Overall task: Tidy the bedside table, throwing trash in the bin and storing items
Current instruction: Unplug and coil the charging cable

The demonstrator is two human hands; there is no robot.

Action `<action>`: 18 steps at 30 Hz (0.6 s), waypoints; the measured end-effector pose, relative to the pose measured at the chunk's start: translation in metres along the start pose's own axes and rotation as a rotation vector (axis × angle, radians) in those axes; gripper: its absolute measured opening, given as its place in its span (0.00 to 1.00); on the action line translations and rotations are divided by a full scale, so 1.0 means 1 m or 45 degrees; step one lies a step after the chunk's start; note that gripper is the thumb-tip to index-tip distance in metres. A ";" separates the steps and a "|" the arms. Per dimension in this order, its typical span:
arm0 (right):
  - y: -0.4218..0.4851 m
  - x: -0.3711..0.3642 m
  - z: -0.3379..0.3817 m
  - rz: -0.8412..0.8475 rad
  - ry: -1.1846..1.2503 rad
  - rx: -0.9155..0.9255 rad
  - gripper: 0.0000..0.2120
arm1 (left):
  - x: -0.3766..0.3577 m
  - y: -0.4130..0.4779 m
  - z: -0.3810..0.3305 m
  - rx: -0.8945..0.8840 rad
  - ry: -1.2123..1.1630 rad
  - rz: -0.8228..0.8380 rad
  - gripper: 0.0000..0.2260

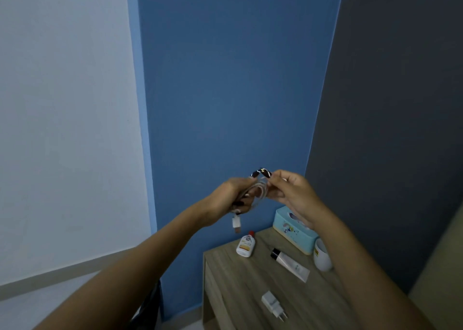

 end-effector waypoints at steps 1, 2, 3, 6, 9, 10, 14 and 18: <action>-0.001 0.001 0.000 -0.049 -0.014 -0.008 0.10 | 0.000 0.001 0.001 -0.026 0.034 -0.053 0.18; 0.000 0.002 -0.001 -0.089 -0.014 -0.012 0.09 | 0.000 0.003 0.002 -0.054 0.060 -0.115 0.18; 0.000 0.001 -0.001 -0.123 -0.006 -0.014 0.09 | 0.001 0.004 0.002 -0.083 0.074 -0.183 0.18; 0.000 -0.004 0.000 -0.260 0.135 -0.044 0.05 | 0.002 0.007 0.003 -0.161 0.086 -0.312 0.18; 0.001 -0.006 -0.005 -0.430 0.222 -0.076 0.10 | -0.003 0.008 0.007 -0.195 0.161 -0.339 0.18; 0.001 -0.008 -0.008 -0.467 0.159 -0.068 0.07 | -0.004 0.008 0.009 -0.198 0.201 -0.348 0.18; -0.006 -0.011 -0.012 -0.408 0.011 -0.017 0.08 | -0.004 0.008 0.012 -0.210 0.313 -0.386 0.18; -0.008 -0.009 -0.014 -0.382 -0.121 0.023 0.06 | -0.005 0.009 0.015 -0.212 0.481 -0.385 0.19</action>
Point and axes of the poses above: each hand's wrist, its own y-axis towards the middle knuckle, its own x-axis out of the back of the hand, z = x × y, the point moved 3 cm from there along y, towards the middle knuckle, and after that the axes turned 5 degrees about -y, right-handed, at the moved point
